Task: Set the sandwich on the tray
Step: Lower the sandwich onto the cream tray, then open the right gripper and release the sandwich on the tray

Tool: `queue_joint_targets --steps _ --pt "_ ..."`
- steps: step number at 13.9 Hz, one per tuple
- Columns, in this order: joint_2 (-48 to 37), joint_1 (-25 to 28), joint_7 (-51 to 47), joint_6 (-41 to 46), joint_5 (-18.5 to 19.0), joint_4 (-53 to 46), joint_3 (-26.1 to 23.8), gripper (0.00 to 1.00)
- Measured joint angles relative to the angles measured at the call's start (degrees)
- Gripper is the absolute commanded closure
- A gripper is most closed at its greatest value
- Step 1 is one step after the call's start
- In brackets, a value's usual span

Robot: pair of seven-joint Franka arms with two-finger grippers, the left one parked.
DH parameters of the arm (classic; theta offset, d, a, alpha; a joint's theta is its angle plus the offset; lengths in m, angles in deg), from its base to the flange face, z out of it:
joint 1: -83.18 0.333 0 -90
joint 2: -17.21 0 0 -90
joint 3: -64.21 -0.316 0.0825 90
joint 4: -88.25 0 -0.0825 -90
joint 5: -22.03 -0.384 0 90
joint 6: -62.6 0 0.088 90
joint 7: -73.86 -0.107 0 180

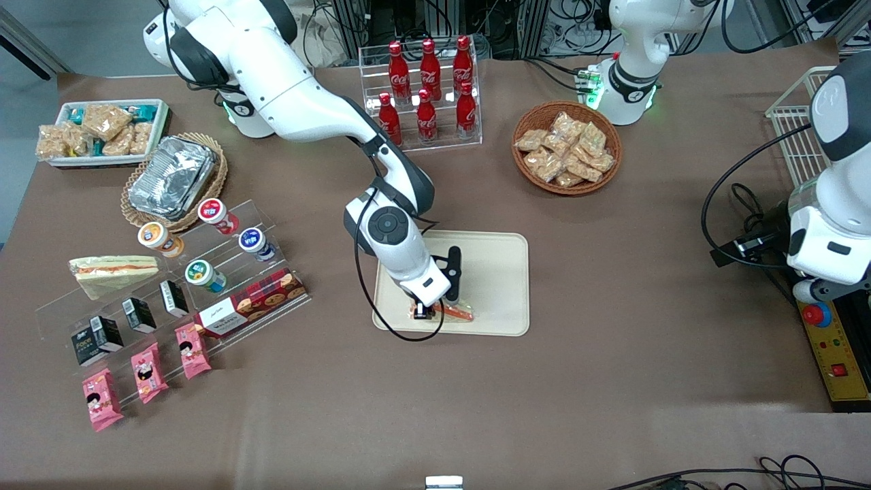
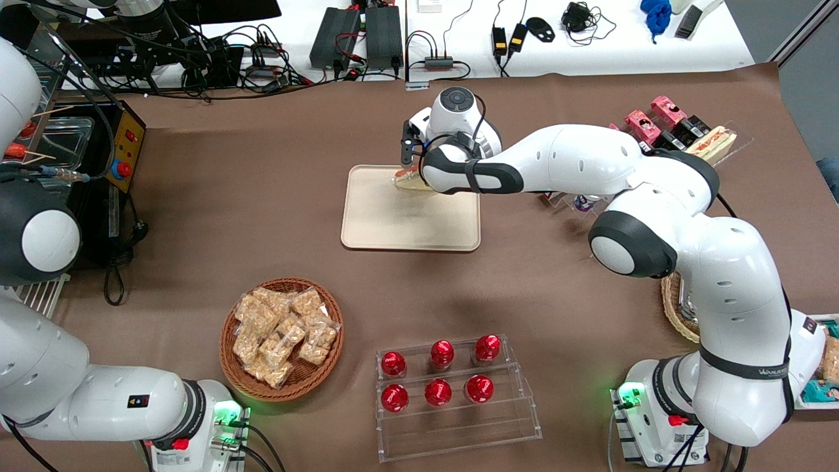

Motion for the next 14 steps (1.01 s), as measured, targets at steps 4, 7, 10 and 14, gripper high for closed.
queue_joint_targets --steps 4,7,10,14 --pt "0.08 -0.63 0.0 -0.17 -0.23 -0.91 -0.01 0.0" --pt "-2.07 -0.61 -0.06 2.51 -1.56 -1.93 -0.14 0.0" --pt "-7.42 -1.23 -0.08 10.59 -4.37 -2.33 0.03 0.0" --pt "-14.77 -6.06 -2.53 20.91 -6.42 -2.26 0.25 0.0"
